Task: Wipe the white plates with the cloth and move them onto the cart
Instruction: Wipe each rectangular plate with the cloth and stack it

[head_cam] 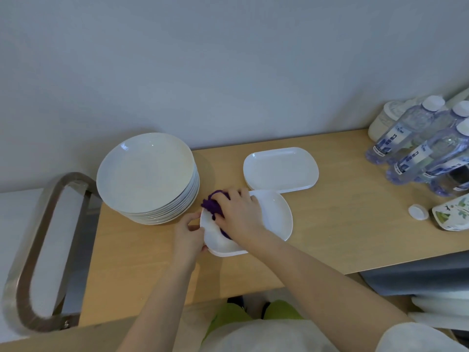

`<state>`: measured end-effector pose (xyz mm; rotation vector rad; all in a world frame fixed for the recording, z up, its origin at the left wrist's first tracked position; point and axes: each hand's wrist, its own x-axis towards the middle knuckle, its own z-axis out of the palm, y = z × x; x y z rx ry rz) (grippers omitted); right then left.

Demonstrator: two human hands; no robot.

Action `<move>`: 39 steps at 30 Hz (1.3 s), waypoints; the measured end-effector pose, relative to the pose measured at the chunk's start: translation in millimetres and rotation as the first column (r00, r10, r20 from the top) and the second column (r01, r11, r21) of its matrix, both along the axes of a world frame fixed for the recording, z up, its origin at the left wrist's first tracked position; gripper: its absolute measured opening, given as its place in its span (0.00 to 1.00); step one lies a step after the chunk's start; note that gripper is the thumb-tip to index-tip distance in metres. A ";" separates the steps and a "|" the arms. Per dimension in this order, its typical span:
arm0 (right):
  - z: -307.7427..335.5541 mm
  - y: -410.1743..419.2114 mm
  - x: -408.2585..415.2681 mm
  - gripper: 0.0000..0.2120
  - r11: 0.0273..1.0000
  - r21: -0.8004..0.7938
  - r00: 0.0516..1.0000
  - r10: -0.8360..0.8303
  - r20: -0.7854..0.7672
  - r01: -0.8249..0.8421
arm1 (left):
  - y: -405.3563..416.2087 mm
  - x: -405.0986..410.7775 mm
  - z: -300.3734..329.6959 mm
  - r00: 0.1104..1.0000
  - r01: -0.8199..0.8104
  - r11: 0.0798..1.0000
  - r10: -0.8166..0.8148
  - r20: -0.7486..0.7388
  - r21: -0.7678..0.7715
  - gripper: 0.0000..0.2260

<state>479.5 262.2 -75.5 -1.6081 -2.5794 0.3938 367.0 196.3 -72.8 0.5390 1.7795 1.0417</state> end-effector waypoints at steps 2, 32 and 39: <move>3.5 6.2 12.1 0.20 0.996 -0.017 0.997 -0.083 0.004 0.083 | -0.4 0.9 2.0 1.000 -0.016 1.000 0.016 0.007 -0.003 0.14; -6.1 -36.1 41.1 0.22 0.999 -0.035 0.997 -0.027 0.076 0.030 | 2.0 6.4 -6.4 0.998 -0.008 1.000 0.007 -0.065 -0.008 0.17; -9.2 -4.3 90.9 0.22 0.981 0.089 0.966 -0.184 0.180 0.170 | 1.2 8.4 -11.3 0.965 0.047 0.999 -0.051 -0.258 -0.022 0.18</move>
